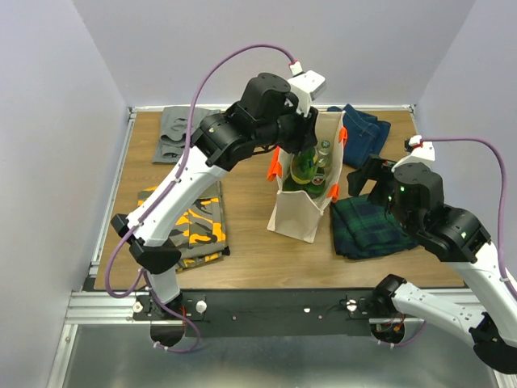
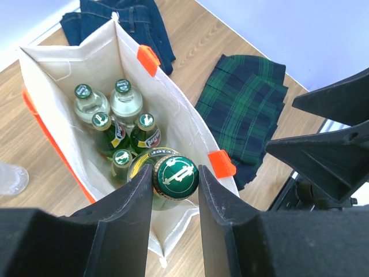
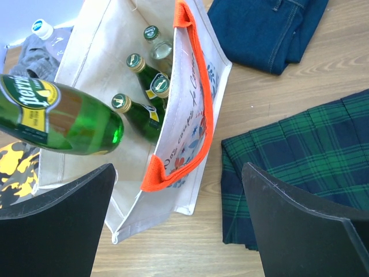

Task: Take the beverage out of the canvas bag
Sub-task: Place the drink at the center of the board.

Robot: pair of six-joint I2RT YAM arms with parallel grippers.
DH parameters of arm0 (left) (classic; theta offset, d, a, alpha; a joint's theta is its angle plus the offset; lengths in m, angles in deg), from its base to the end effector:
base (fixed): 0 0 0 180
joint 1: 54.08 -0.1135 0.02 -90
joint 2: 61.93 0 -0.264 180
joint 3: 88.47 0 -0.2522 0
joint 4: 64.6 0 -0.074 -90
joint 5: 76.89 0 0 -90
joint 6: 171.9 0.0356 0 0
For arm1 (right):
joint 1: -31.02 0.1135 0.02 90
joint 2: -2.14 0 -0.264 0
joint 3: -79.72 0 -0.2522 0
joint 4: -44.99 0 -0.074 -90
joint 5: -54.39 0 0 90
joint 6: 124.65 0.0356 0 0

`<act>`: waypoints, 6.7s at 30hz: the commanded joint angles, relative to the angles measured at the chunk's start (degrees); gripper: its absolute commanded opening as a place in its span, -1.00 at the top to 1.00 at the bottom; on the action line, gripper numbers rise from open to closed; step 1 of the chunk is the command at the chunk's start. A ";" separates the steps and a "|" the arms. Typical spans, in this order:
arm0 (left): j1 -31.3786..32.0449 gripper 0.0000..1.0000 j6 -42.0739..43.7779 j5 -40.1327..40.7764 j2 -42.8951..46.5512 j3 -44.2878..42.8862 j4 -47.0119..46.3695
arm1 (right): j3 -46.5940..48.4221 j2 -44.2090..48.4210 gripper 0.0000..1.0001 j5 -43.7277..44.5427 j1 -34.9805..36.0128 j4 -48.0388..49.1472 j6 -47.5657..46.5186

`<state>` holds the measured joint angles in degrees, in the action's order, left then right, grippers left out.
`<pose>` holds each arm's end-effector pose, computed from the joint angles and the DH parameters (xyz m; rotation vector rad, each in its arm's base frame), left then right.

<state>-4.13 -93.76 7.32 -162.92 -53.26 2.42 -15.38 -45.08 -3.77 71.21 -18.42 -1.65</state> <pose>0.2243 -0.2725 0.5041 0.7378 1.9266 -0.7875 0.1146 0.0723 0.4162 0.2239 1.9461 0.2805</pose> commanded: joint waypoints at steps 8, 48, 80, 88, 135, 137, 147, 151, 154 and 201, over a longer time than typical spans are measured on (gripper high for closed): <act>-0.29 1.00 2.89 5.86 5.89 -3.80 -9.13 | -0.82 0.73 -1.00 0.16 0.33 0.95 0.93; -10.40 1.00 2.28 14.92 11.87 10.95 -17.65 | -1.08 -0.94 -1.00 -1.25 0.33 2.45 -0.03; -18.58 1.00 -5.63 6.49 5.72 30.91 -45.24 | 0.23 -3.49 -1.00 -1.07 0.25 1.40 -0.39; -19.54 1.00 -7.21 5.78 2.03 32.23 -49.38 | 1.02 -4.90 -1.00 -1.25 0.33 0.96 -0.56; -23.50 1.00 -4.05 5.34 -14.14 22.31 -48.86 | 5.33 -12.81 -1.00 1.65 0.33 2.80 -4.34; -23.59 1.00 -3.96 5.25 -14.67 21.60 -47.73 | 5.51 -13.16 -1.00 1.39 0.33 2.80 -4.69; -24.11 1.00 -3.44 5.34 -15.81 21.07 -46.84 | 6.12 -13.86 -1.00 1.65 0.42 3.33 -5.04; -24.11 1.00 -3.17 5.25 -16.08 20.89 -46.57 | 6.12 -13.86 -1.00 2.00 0.25 3.59 -5.13; -24.03 1.00 -3.08 6.66 -16.26 20.81 -46.40 | 6.21 -14.04 -1.00 2.09 0.33 3.68 -5.31; -24.29 0.25 -2.12 7.63 -17.05 19.49 -43.41 | 5.07 -13.42 -1.00 1.83 0.33 4.91 -5.40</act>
<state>-28.15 -96.47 13.58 -181.80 -30.55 -35.50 -10.70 -59.09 -3.51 71.21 -14.79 -6.42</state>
